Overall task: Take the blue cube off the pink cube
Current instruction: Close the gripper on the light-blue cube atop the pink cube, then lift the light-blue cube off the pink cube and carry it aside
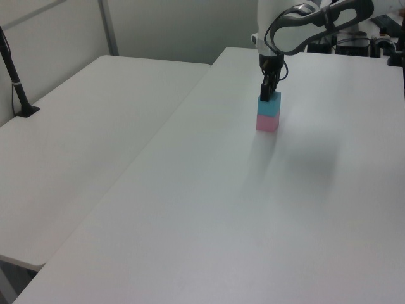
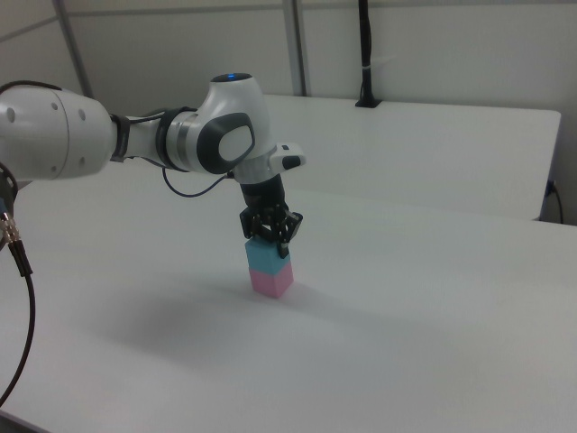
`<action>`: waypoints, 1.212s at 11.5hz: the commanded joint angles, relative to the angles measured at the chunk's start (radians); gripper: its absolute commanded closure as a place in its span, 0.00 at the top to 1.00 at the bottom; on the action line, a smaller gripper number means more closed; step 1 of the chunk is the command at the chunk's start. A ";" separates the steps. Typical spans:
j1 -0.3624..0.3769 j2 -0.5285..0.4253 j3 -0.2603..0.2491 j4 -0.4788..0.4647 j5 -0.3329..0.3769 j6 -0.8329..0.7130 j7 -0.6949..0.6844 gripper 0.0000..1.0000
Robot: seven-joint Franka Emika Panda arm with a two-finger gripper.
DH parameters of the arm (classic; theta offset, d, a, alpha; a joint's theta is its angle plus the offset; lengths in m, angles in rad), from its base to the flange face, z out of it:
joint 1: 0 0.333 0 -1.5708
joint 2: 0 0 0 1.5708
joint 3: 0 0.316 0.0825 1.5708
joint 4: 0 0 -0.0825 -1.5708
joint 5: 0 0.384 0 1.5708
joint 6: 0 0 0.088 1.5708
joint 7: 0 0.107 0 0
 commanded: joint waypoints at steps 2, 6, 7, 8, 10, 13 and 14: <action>-0.032 -0.077 -0.021 -0.013 0.046 -0.076 -0.064 1.00; -0.018 -0.117 -0.032 -0.008 0.077 -0.134 -0.063 1.00; -0.013 -0.117 -0.023 -0.008 0.085 -0.138 -0.058 1.00; -0.010 -0.113 -0.011 -0.013 0.085 -0.132 -0.051 1.00; 0.003 -0.081 0.003 -0.016 0.085 -0.122 -0.029 1.00; 0.020 -0.042 0.003 -0.016 0.074 -0.063 -0.004 1.00; 0.019 -0.037 0.002 -0.016 0.070 -0.059 -0.004 1.00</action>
